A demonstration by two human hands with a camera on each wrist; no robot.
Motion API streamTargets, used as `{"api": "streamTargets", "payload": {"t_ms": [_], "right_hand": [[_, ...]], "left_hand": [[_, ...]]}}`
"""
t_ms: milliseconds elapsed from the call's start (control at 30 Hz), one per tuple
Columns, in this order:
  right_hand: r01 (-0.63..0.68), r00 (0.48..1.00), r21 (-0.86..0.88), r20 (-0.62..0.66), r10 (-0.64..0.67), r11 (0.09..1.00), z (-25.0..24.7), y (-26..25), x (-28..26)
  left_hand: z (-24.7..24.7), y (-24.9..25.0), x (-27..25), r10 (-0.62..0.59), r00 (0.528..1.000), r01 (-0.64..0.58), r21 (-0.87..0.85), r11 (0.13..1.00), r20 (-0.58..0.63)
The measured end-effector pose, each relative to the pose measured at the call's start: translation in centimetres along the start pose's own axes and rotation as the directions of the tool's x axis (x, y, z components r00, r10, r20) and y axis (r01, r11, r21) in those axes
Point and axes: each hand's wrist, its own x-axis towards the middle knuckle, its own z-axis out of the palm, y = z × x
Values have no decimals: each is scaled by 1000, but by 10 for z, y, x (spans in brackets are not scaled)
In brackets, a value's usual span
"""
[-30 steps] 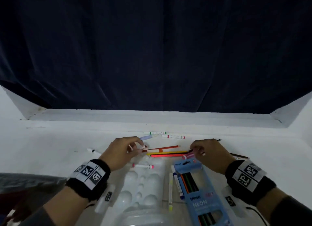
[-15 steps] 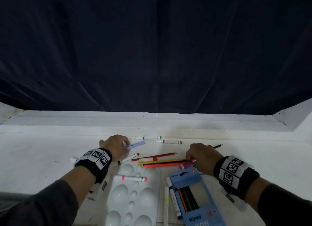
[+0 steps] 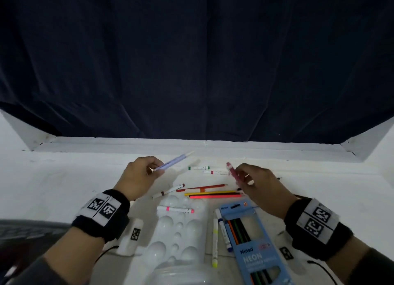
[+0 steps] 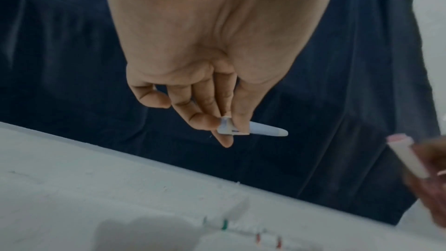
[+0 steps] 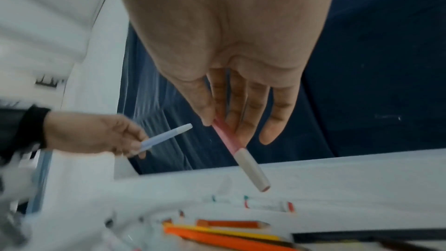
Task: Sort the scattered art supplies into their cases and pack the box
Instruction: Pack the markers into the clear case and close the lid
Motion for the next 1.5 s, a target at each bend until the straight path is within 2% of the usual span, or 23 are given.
{"api": "streamTargets", "payload": {"t_ms": [133, 200, 267, 367, 533, 567, 667, 767, 1033, 1333, 1500], "right_hand": [[-91, 995, 375, -7, 101, 922, -6, -43, -38], [-119, 990, 555, 5, 140, 823, -7, -61, -57], [-157, 982, 704, 35, 188, 692, -3, -73, -76], [-214, 965, 799, 85, 246, 563, 13, -83, -104], [-264, 937, 827, 97, 335, 496, 48, -84, -135], [-256, 937, 824, 82, 340, 506, 55, -82, -140], [-218, 940, 755, -9, 342, 619, 69, -80, -155], [-197, 930, 753, -58, 363, 627, 78, -79, -165], [-294, 951, 691, 140, 276, 660, 78, -85, -161], [-272, 962, 546, 142, 232, 793, 76, -84, -145], [-238, 970, 538, 92, 225, 809, 71, -77, -142]], "left_hand": [[-16, 15, -72, 74, 994, -88, -182, 979, -81], [-18, 16, -111, 112, 989, -131, -211, 969, -100], [-15, 13, -148, 93, 990, -121, -309, 943, -104], [-7, 5, -197, 60, 995, -88, -416, 905, -80], [-2, 1, -250, 36, 999, -36, -458, 888, -8], [-2, 0, -256, 25, 1000, -21, -468, 883, 3], [0, -9, -271, -29, 999, 39, -489, 872, 27], [2, -17, -280, -74, 996, 92, -510, 855, 55], [-4, -18, -264, -4, 999, 26, -531, 847, 43], [-1, -20, -231, 107, 967, 0, -418, 908, 232], [-1, -22, -219, 104, 971, -21, -359, 933, 214]]}}
